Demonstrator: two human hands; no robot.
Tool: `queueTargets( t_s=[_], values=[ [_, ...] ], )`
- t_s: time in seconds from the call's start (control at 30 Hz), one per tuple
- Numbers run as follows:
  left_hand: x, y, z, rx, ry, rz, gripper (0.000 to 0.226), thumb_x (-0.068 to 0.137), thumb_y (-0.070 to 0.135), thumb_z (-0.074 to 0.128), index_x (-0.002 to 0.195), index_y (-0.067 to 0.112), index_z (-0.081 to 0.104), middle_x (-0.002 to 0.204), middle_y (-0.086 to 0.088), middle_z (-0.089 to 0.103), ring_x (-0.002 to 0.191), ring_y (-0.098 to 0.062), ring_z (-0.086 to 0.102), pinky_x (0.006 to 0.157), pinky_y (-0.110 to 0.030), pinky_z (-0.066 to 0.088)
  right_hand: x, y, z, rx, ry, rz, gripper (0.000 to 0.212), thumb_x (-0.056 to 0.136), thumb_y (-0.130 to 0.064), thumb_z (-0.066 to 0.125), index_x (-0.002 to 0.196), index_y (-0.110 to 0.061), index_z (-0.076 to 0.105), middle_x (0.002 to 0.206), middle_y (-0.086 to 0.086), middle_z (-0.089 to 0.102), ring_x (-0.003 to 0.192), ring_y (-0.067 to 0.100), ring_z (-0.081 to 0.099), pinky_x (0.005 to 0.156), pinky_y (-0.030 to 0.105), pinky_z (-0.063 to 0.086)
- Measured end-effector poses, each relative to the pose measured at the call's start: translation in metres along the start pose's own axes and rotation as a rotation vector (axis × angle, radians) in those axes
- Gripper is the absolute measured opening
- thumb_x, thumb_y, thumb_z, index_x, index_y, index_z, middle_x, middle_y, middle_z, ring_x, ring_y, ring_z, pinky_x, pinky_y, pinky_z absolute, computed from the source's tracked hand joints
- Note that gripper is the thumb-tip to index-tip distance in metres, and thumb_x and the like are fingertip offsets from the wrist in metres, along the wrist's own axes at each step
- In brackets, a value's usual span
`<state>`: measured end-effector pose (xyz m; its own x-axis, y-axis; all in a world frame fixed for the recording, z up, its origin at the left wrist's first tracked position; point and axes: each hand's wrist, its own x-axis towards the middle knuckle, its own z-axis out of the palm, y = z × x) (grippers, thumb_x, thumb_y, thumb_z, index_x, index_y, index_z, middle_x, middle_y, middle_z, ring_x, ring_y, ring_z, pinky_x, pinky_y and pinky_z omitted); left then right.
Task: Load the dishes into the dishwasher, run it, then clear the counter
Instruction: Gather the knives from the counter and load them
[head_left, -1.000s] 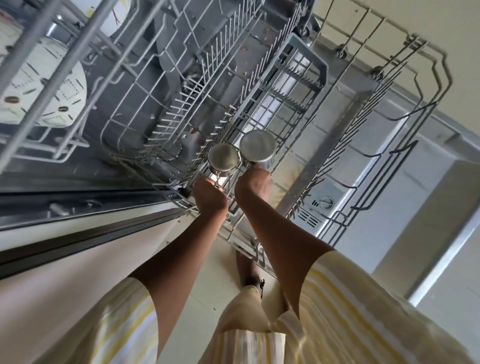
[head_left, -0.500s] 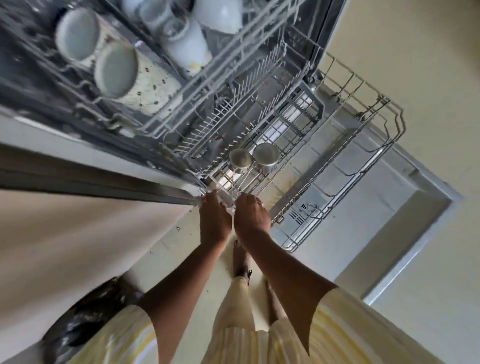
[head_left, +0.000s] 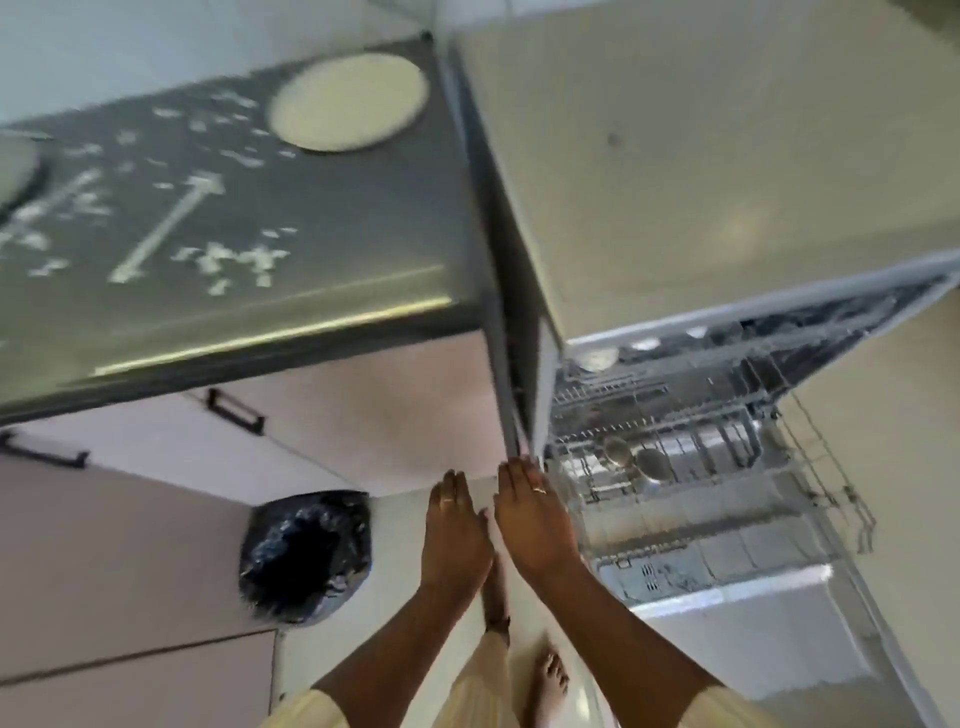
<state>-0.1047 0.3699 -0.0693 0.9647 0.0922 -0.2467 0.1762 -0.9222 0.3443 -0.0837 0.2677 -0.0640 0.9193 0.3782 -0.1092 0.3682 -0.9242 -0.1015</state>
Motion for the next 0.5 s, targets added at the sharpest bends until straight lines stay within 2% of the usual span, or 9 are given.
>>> queueTargets(
  t_s=[0.03, 0.1, 0.13, 0.17, 0.23, 0.3, 0.4, 0.5],
  values=[
    [-0.006, -0.012, -0.014, -0.025, 0.059, -0.065, 0.059, 0.098, 0.02, 0.039, 0.145, -0.004, 0.014, 0.154, -0.021, 0.015, 0.143, -0.029, 0.016, 0.117, -0.029, 0.011, 0.005, -0.014, -0.015, -0.012, 0.029, -0.053, 0.052, 0.086, -0.029, 0.058, 0.131, -0.003, 0.051, 0.135, 0.012, 0.052, 0.127, 0.021, 0.049, 0.105, 0.03, 0.04],
    [-0.016, -0.032, -0.04, 0.003, 0.122, -0.14, 0.059, 0.101, 0.026, 0.027, 0.148, 0.002, 0.001, 0.157, -0.014, 0.002, 0.145, -0.024, 0.001, 0.117, -0.03, -0.001, 0.016, -0.039, -0.046, 0.004, 0.067, -0.109, 0.055, 0.074, -0.028, 0.074, 0.121, -0.002, 0.06, 0.124, 0.014, 0.061, 0.117, 0.021, 0.057, 0.096, 0.029, 0.046],
    [-0.02, -0.039, -0.055, 0.019, 0.17, -0.152, 0.058, 0.101, 0.026, 0.026, 0.148, 0.001, 0.001, 0.157, -0.014, 0.002, 0.145, -0.024, 0.0, 0.118, -0.031, -0.002, 0.021, -0.052, -0.058, 0.022, 0.059, -0.137, 0.057, 0.078, -0.024, 0.071, 0.126, 0.003, 0.054, 0.129, 0.019, 0.056, 0.123, 0.025, 0.053, 0.101, 0.03, 0.042],
    [-0.024, -0.045, -0.071, 0.024, 0.207, -0.156, 0.058, 0.101, 0.026, 0.026, 0.148, 0.001, 0.001, 0.157, -0.014, 0.002, 0.145, -0.024, -0.001, 0.118, -0.032, -0.003, 0.026, -0.066, -0.068, 0.021, 0.021, -0.204, 0.057, 0.089, -0.019, 0.06, 0.136, 0.006, 0.039, 0.141, 0.023, 0.042, 0.133, 0.029, 0.039, 0.109, 0.034, 0.032],
    [-0.03, -0.058, -0.106, 0.01, 0.277, -0.186, 0.058, 0.101, 0.027, 0.027, 0.148, 0.004, 0.002, 0.157, -0.012, 0.0, 0.145, -0.023, -0.002, 0.117, -0.031, -0.004, 0.037, -0.088, -0.085, 0.013, -0.017, -0.348, 0.057, 0.098, -0.014, 0.043, 0.145, 0.002, 0.015, 0.152, 0.021, 0.019, 0.142, 0.032, 0.018, 0.116, 0.037, 0.015],
    [-0.029, -0.073, -0.131, -0.022, 0.319, -0.242, 0.058, 0.102, 0.03, 0.026, 0.149, 0.007, 0.0, 0.158, -0.009, -0.003, 0.145, -0.022, -0.005, 0.115, -0.03, -0.005, 0.051, -0.107, -0.101, 0.001, 0.008, -0.407, 0.06, 0.098, -0.016, 0.044, 0.146, -0.001, 0.013, 0.154, 0.019, 0.017, 0.143, 0.031, 0.016, 0.116, 0.038, 0.014],
    [-0.023, -0.096, -0.164, 0.081, 0.35, -0.238, 0.058, 0.102, 0.033, 0.022, 0.149, 0.006, 0.001, 0.157, -0.012, -0.006, 0.145, -0.024, -0.008, 0.119, -0.037, -0.002, 0.071, -0.135, -0.127, 0.025, 0.103, -0.504, 0.054, 0.099, -0.017, 0.041, 0.145, 0.0, 0.019, 0.152, 0.019, 0.023, 0.141, 0.03, 0.022, 0.115, 0.039, 0.018],
    [-0.012, -0.118, -0.194, 0.055, 0.405, -0.286, 0.06, 0.102, 0.034, 0.022, 0.148, 0.005, -0.001, 0.157, -0.012, -0.004, 0.145, -0.023, -0.006, 0.12, -0.036, 0.0, 0.094, -0.16, -0.151, -0.026, 0.225, -0.553, 0.049, 0.099, -0.017, 0.039, 0.144, -0.001, 0.025, 0.15, 0.018, 0.027, 0.14, 0.028, 0.025, 0.114, 0.037, 0.021]
  ],
)
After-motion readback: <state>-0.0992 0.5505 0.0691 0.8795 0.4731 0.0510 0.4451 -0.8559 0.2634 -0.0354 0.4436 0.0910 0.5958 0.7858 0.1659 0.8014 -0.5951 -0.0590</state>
